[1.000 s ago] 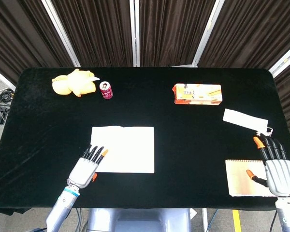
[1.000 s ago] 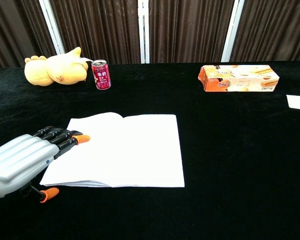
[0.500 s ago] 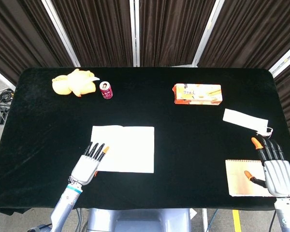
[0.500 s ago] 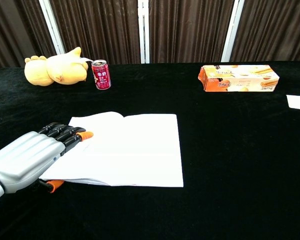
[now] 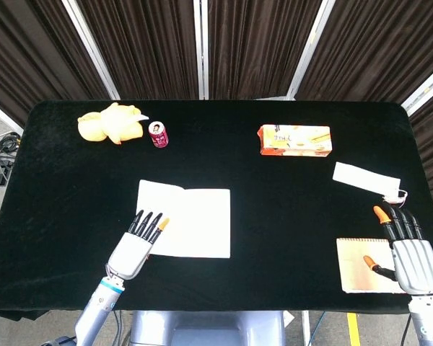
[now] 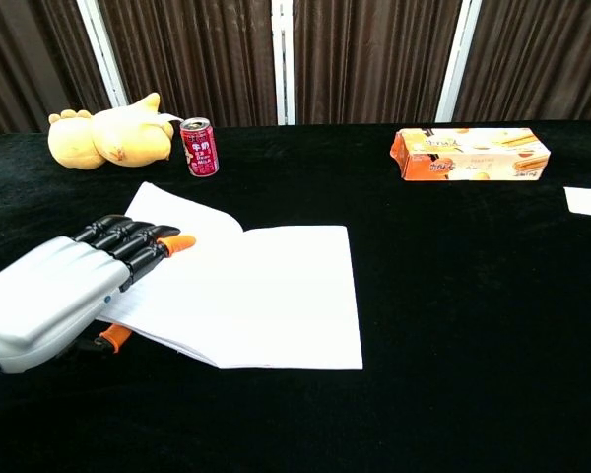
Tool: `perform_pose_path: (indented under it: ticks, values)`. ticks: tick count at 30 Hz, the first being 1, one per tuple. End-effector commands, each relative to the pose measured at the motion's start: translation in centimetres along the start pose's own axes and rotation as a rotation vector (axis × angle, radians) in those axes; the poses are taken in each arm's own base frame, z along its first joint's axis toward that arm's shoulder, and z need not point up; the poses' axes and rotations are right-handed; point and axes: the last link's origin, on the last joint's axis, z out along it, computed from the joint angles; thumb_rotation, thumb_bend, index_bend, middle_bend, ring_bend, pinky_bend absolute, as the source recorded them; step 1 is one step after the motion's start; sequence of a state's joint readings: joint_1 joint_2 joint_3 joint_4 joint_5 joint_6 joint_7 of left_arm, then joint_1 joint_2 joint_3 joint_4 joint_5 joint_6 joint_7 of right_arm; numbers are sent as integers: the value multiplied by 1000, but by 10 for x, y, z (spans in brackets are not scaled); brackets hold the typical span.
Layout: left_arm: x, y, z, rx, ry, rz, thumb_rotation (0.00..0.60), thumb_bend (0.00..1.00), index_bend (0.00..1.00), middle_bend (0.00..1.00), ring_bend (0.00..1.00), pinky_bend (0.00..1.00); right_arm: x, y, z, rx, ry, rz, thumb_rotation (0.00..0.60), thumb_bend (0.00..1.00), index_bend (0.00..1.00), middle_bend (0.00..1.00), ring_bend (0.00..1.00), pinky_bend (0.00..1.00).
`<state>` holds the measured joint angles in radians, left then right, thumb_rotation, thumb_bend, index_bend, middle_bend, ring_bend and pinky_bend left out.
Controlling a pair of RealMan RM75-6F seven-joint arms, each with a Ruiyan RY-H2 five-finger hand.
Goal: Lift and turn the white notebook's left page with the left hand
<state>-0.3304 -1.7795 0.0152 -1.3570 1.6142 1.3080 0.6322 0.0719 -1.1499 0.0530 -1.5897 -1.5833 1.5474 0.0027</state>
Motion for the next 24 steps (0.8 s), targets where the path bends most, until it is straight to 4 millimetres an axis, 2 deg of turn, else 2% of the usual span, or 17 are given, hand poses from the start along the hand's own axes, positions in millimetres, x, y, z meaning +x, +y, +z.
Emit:
perform_pose_path:
  ticks: [1,9,13,19,24]
  values:
    - [8,-3,-1,3,16,19,600,599,0,0,0,0,0,0,0,0,-1,2,600,64,27,0,0,0]
    - [26,2,9,-10,107,39,600,523,0,0,0,0,0,-1,0,-1,2,7,600,63,28,0,0,0]
    - [34,9,26,-15,164,71,600,508,0,0,0,0,2,-1,0,-2,5,14,600,64,30,0,0,0]
    - [48,21,49,-48,229,100,600,418,0,0,0,0,6,2,1,-13,16,29,600,63,31,0,0,0]
    - [50,33,70,-62,231,121,600,352,0,0,0,0,8,4,2,-18,16,43,600,63,31,0,0,0]
